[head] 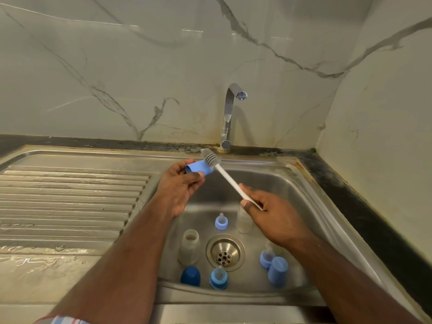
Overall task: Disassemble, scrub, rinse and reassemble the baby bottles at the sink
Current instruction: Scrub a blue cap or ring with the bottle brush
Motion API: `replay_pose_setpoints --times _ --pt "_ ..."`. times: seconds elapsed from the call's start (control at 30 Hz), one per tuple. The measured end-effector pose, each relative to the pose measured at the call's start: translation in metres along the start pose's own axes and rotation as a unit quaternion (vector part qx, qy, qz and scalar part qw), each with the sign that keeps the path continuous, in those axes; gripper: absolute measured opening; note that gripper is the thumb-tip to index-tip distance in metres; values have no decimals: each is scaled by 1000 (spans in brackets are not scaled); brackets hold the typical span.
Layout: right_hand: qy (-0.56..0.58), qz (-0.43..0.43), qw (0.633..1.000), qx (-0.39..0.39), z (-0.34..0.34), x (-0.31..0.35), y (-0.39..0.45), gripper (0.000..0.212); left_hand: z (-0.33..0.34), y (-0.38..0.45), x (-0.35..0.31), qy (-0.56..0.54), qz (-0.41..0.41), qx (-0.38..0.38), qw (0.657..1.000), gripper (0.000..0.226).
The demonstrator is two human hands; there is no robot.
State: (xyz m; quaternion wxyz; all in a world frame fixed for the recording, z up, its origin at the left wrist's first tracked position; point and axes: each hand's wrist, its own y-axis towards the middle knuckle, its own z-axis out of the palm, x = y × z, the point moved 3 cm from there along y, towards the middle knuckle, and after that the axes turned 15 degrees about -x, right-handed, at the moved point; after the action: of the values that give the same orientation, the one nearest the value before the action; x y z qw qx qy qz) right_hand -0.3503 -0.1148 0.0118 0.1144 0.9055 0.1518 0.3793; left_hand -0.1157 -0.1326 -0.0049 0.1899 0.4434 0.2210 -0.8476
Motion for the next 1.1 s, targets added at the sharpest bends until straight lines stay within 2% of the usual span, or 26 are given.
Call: replay_pose_setpoints --times 0.1,0.23,0.4,0.57,0.7,0.83,0.97,1.1 --pt "2 -26 999 26 6 9 -7 43 1 1 0 18 12 16 1000 48" --pt "-22 -3 1000 -16 1 2 4 47 1 -1 0 37 13 16 999 48" --pt "1 -22 1000 19 5 7 -6 44 2 0 1 32 15 26 999 48" --pt "-24 1 1000 -13 0 -1 5 47 1 0 1 48 20 20 998 52" --pt "-4 -22 999 26 4 9 -6 44 1 2 1 25 12 29 999 52" --pt "-25 -5 1000 -12 1 1 6 46 -1 3 2 36 14 13 999 53" --pt "4 -16 1000 18 5 2 -2 43 -1 5 2 7 3 9 1000 55" --pt "-16 1 1000 -10 0 -2 6 46 -2 3 0 18 7 7 1000 52"
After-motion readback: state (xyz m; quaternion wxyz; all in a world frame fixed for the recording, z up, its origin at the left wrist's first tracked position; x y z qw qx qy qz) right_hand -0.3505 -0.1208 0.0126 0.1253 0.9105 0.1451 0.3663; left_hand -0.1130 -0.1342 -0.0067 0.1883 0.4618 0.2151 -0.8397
